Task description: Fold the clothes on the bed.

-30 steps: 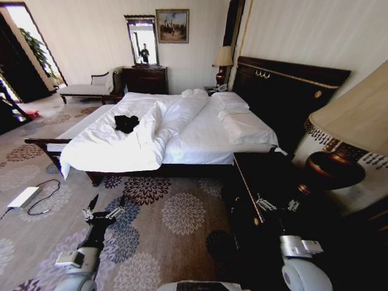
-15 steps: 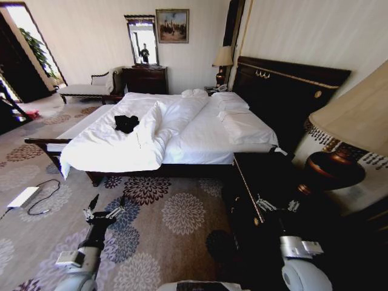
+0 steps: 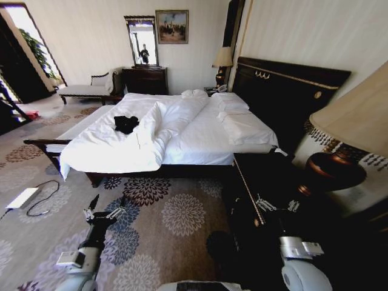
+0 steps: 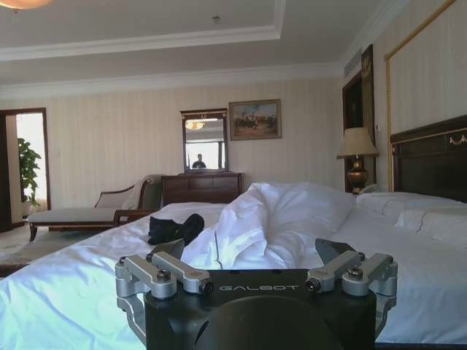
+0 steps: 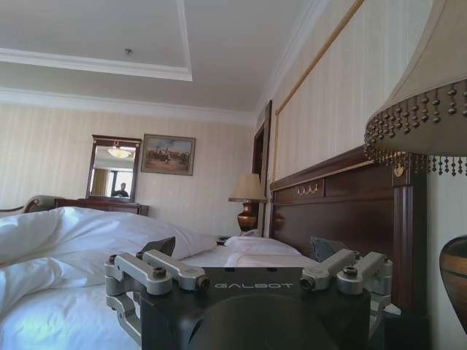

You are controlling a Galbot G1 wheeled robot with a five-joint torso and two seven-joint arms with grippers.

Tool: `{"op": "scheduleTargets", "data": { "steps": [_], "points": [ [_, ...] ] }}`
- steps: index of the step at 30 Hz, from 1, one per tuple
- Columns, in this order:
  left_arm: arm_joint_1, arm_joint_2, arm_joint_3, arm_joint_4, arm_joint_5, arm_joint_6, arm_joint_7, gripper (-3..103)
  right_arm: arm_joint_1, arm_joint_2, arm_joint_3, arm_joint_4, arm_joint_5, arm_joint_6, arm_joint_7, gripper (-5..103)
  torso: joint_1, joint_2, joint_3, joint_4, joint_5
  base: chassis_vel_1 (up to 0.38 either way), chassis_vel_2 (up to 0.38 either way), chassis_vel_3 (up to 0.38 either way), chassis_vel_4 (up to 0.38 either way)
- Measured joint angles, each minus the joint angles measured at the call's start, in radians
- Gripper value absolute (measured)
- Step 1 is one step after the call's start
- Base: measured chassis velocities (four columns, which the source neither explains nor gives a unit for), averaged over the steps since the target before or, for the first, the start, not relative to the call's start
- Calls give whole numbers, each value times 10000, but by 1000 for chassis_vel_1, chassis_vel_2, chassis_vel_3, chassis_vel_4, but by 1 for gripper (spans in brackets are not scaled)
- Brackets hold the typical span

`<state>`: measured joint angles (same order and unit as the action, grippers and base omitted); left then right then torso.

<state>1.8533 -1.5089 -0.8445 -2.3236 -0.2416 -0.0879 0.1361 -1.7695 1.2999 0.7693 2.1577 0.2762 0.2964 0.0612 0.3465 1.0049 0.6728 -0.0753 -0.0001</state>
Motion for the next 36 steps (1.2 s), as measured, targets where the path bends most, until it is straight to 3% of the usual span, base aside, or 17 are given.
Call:
{"op": "scheduleTargets", "data": {
  "steps": [20, 36],
  "points": [
    [10, -63, 56, 87, 155, -84, 5, 100, 107, 20, -163, -137, -62, 95, -1, 100, 8, -4, 3, 1, 1, -231, 241, 236, -235],
    [69, -37, 61, 68, 181, -124, 16, 100, 120, 61, -211, -140, -50, 95, 48, 100, -7, 3, -1, 0, 0, -37, 36, 34, -38]
  ]
}}
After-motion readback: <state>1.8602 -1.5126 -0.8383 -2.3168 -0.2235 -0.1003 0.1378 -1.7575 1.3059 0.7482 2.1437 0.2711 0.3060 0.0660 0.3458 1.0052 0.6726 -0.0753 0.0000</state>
